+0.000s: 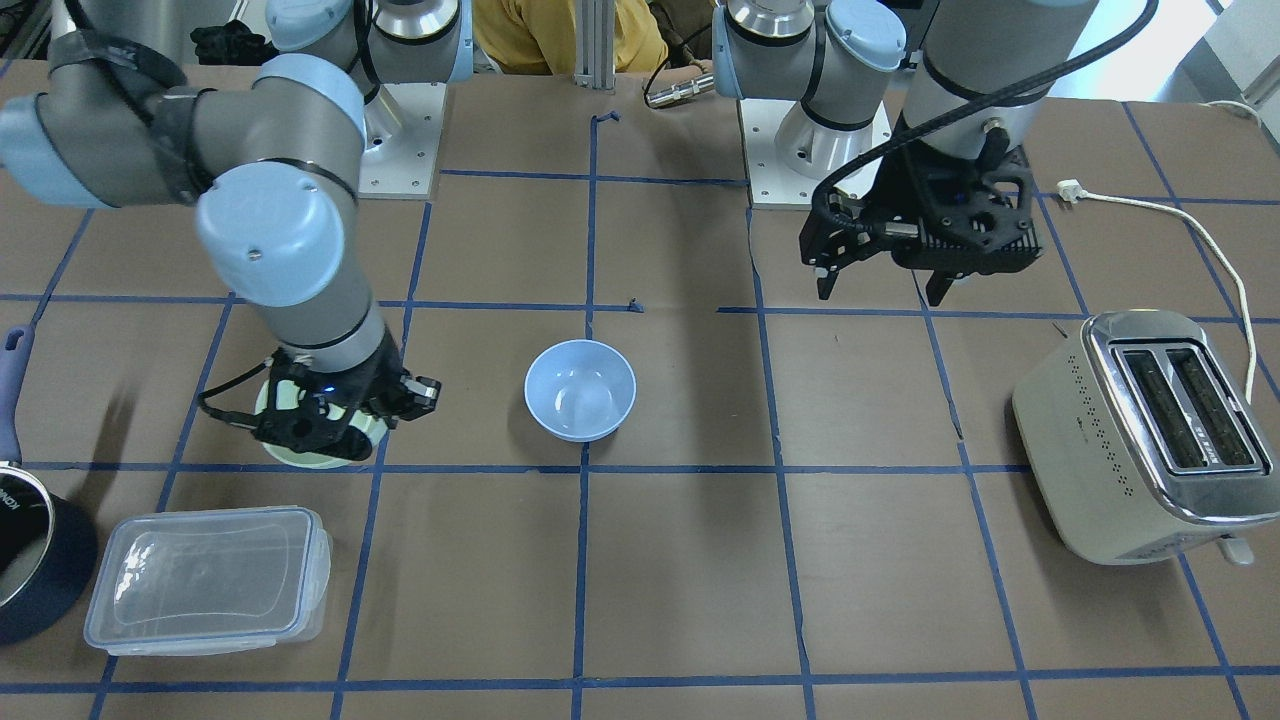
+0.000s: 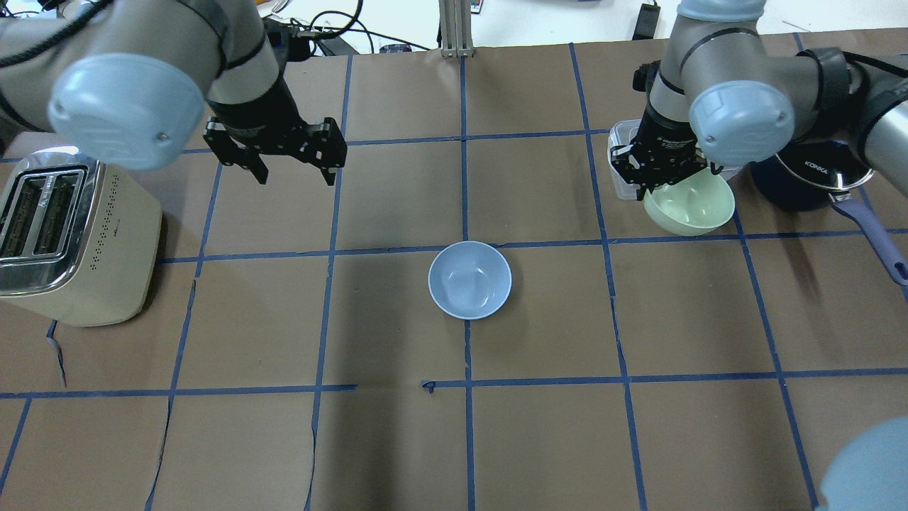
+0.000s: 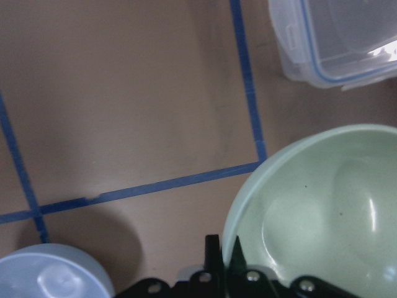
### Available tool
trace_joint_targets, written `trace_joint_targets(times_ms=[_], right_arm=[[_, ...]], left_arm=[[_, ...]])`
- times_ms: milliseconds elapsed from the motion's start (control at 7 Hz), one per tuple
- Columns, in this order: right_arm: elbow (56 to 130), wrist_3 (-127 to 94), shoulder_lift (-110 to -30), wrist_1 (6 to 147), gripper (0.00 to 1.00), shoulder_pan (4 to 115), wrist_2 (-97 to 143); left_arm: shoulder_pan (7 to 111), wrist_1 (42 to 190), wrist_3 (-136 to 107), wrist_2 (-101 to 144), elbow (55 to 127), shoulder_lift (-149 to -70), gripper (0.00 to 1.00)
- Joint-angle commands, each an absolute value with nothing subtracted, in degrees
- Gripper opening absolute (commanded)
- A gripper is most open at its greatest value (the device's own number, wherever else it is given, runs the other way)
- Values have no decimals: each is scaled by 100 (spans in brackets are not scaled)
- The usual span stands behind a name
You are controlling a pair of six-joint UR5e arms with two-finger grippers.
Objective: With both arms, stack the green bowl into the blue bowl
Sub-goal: 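Carry the green bowl with the right gripper over the blue bowl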
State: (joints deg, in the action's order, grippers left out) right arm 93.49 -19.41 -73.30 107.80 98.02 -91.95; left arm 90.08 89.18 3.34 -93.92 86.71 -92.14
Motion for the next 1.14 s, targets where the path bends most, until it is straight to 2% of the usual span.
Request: trace_joint_targets(times_ms=[0, 571, 1000], right_arm=[[9246, -3439, -7304, 10863, 0, 10780, -9220], [9246, -4447, -6769, 11635, 0, 11679, -9324], [9237, -4614, -6522, 11883, 0, 11830, -9247]], left_arm=[[8990, 8947, -67, -9247, 8675, -9227, 100], [8930, 8983, 176, -9026, 8727, -9176, 100], [8921, 9009, 176, -9026, 8728, -9176, 100]])
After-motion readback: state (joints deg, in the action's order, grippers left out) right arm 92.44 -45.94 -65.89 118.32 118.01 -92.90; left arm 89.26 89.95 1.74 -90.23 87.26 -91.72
